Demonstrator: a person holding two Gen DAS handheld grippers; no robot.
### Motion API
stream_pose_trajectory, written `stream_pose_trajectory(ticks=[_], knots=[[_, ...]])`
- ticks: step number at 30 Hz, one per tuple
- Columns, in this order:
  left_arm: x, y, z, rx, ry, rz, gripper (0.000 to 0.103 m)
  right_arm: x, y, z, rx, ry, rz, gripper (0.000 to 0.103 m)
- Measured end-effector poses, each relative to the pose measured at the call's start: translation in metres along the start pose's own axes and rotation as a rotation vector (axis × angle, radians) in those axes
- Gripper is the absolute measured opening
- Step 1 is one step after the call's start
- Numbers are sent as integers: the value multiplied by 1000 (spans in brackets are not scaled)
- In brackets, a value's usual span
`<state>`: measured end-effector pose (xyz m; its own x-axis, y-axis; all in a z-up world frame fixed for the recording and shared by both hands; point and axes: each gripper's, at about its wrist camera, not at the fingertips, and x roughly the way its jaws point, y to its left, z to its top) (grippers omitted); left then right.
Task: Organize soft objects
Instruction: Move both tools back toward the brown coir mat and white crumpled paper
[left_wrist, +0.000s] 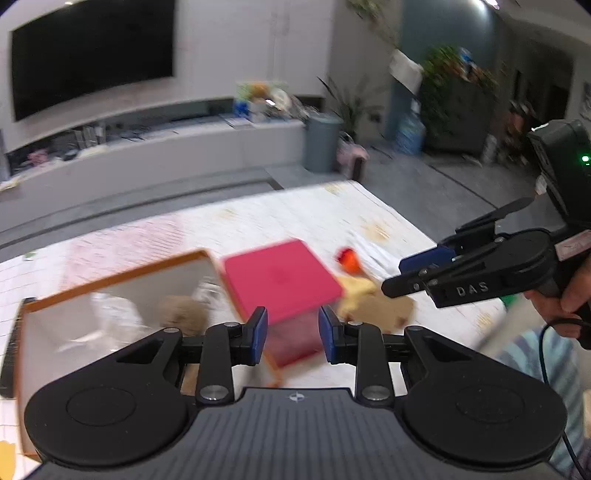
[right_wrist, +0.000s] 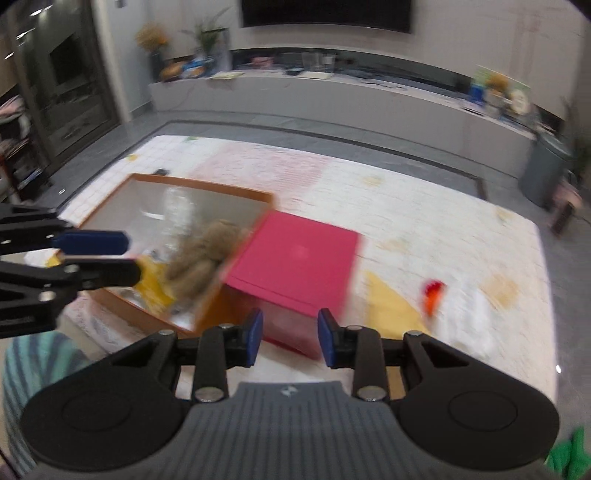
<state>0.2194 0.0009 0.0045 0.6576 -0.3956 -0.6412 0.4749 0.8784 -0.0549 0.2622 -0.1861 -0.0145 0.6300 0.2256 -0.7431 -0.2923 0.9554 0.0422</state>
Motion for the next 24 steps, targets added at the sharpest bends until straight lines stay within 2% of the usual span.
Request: stream_pose_trajectory(ticks=[9, 12, 14, 19, 24], knots=[[67, -62, 13, 118, 78, -92, 36, 0, -80, -58, 158, 84, -93, 33], [95, -79, 15, 160, 102, -115, 49, 7, -103, -71, 215, 116, -117, 35], [112, -87, 15, 186, 115, -121, 62, 12, -114, -78, 240, 129, -131, 36], [148, -103, 11, 263, 173, -136, 73, 26, -134, -89, 283, 150, -143, 41], [180, -114, 10, 311, 194, -161, 87, 43, -160, -93, 335, 158, -138, 48]])
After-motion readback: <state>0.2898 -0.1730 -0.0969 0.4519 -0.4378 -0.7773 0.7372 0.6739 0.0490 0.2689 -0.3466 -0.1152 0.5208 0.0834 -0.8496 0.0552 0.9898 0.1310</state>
